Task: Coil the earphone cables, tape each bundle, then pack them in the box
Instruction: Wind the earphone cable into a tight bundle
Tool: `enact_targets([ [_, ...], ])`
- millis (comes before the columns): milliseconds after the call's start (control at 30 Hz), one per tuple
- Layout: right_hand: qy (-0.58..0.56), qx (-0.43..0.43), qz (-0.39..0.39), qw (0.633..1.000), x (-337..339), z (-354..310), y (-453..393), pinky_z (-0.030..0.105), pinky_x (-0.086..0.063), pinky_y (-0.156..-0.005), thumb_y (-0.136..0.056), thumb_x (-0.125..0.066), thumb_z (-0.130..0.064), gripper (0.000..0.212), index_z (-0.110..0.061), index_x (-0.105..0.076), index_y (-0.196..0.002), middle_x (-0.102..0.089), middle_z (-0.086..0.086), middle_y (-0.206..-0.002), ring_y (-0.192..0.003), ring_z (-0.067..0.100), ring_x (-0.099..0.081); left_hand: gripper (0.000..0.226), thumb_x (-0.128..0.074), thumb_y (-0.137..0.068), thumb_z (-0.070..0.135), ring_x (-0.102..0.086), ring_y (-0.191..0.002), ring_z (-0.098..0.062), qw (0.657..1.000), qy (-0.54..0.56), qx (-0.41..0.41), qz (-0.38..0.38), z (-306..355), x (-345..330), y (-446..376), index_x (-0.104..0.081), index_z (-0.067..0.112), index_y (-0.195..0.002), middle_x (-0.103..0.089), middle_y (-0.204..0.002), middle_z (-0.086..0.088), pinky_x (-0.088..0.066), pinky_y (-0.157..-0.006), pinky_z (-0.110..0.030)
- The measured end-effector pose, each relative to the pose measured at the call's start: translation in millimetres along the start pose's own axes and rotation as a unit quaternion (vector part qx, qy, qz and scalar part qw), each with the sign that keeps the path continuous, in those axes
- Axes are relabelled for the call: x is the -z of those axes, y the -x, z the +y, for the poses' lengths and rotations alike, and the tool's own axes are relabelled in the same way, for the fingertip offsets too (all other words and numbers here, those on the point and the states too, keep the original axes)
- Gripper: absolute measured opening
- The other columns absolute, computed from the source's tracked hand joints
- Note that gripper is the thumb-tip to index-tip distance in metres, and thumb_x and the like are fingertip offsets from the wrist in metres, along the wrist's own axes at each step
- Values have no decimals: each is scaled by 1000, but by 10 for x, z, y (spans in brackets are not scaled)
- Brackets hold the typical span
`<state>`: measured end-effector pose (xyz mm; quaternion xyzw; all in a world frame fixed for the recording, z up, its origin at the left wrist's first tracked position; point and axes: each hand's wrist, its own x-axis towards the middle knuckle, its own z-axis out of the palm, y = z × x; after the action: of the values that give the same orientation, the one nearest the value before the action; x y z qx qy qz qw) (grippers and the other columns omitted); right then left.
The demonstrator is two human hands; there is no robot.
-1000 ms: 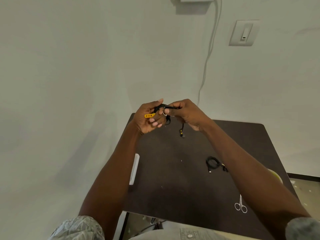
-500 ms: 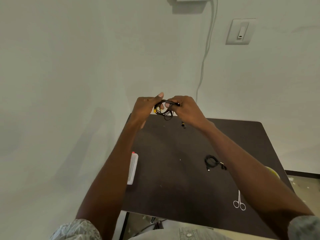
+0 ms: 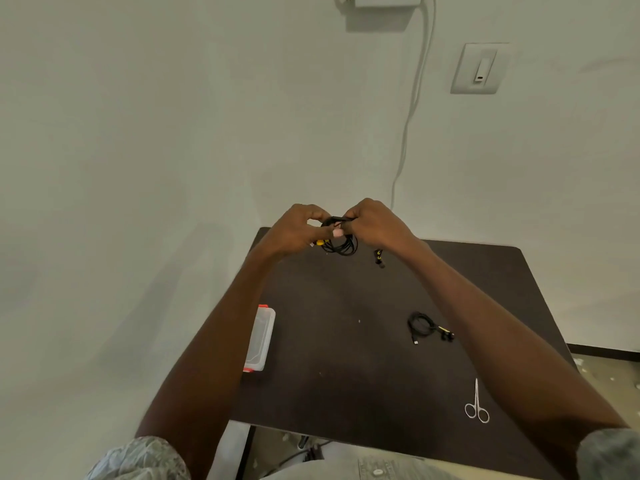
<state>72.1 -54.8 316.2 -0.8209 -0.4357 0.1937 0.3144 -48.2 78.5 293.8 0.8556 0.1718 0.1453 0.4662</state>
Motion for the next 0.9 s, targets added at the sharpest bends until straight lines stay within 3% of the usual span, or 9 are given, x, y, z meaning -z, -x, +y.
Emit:
enact_targets([
  [100,-9,9,-18,1000,41,27,-13,25,-21,-49,-82,-72,-40,41,-3,-64,-67,-33,-1,-51,-48,11,-28,16,-69,-88,28,-62,-71,2,999,33,11,-18,-25,-6,25,-76,14,-91,-72,-77,9,-45,-69,-13],
  [233,15,14,-41,999,85,50,-46,28,-21,-52,-86,-68,-28,34,5,-64,-78,-34,0,-53,-52,12,-30,13,-65,-90,15,-66,-85,-8,991,122,31,-35,-72,-46,62,-74,6,-91,-74,-82,0,-47,-82,-19],
  [367,10,8,-65,998,112,56,-71,25,-18,-48,-87,-67,-24,31,3,-63,-74,-31,-1,-52,-41,8,-26,23,-63,-88,16,-61,-84,-11,985,157,58,-46,-115,-108,72,-67,-5,-97,-67,-83,-4,-40,-82,-23],
  [500,-14,-5,-83,996,86,122,-70,19,-16,-41,-86,-70,-27,35,6,-63,-78,-29,1,-54,-40,8,-23,21,-50,-99,21,-49,-82,-15,987,102,84,-93,-81,-84,73,-60,10,-85,-56,-80,-2,-35,-79,-26],
  [633,-30,2,-100,995,51,184,-72,24,-20,-50,-86,-70,-29,36,2,-58,-72,-33,1,-56,-44,8,-25,35,-47,-100,32,-46,-73,-9,992,36,86,-90,-31,-66,77,-55,17,-70,-52,-71,2,-34,-72,-23],
  [733,-59,14,-97,993,40,237,-46,20,-23,-48,-85,-71,-34,33,-1,-70,-87,-41,-6,-51,-45,6,-30,28,-53,-98,29,-50,-67,-2,991,45,94,-80,-15,-48,64,-66,21,-75,-56,-70,4,-37,-66,-15],
  [800,-104,26,-102,989,65,286,-27,20,-24,-47,-85,-72,-33,23,-12,-73,-95,-45,-6,-54,-47,7,-32,24,-57,-96,30,-53,-71,-6,991,62,105,-61,-35,-35,52,-71,20,-79,-58,-71,3,-38,-71,-20],
  [900,-197,40,-138,970,138,390,-37,24,-22,-50,-91,-67,-24,17,-10,-68,-100,-44,-3,-60,-52,11,-28,23,-58,-95,26,-52,-64,-5,982,141,119,-39,-104,-4,63,-73,17,-80,-57,-69,1,-36,-69,-24],
])
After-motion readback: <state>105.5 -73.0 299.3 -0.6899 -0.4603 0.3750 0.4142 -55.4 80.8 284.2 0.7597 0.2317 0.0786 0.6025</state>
